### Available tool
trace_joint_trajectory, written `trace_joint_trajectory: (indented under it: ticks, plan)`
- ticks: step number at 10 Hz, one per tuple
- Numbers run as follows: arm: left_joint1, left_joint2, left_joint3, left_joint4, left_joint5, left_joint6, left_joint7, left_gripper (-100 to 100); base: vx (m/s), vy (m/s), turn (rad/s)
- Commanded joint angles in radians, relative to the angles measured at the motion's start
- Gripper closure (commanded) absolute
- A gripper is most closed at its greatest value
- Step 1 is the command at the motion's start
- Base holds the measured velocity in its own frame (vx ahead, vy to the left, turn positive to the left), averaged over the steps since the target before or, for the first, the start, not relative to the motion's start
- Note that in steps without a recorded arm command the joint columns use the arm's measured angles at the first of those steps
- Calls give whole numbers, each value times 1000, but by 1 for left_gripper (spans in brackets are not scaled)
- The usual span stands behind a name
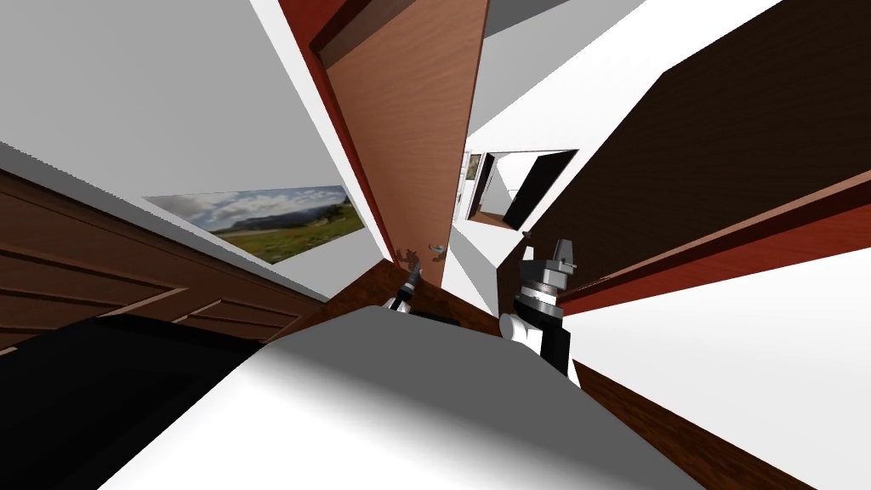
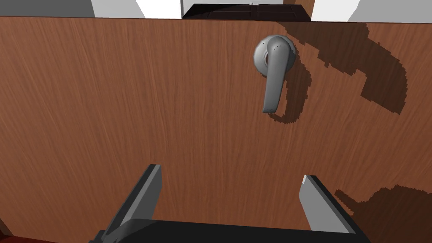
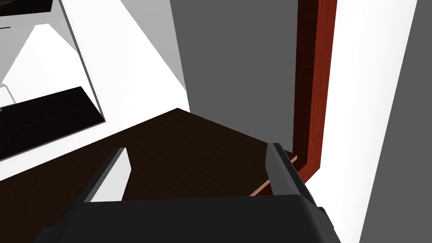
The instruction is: Push the door open
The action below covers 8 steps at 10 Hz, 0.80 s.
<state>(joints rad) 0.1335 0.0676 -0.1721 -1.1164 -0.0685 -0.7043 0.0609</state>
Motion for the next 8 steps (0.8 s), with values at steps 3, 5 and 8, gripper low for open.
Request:
trace_joint_trajectory:
  ticks: [3,5,8]
  plan:
    - [-21,-9,-11,63,1,-8,1,-100,92,21,-46]
    - [-35,-16,-19,107,1,-14,2,-100,95,30,-60]
    - [-55,-27,-29,166,2,-22,4,-100,117,30,-52]
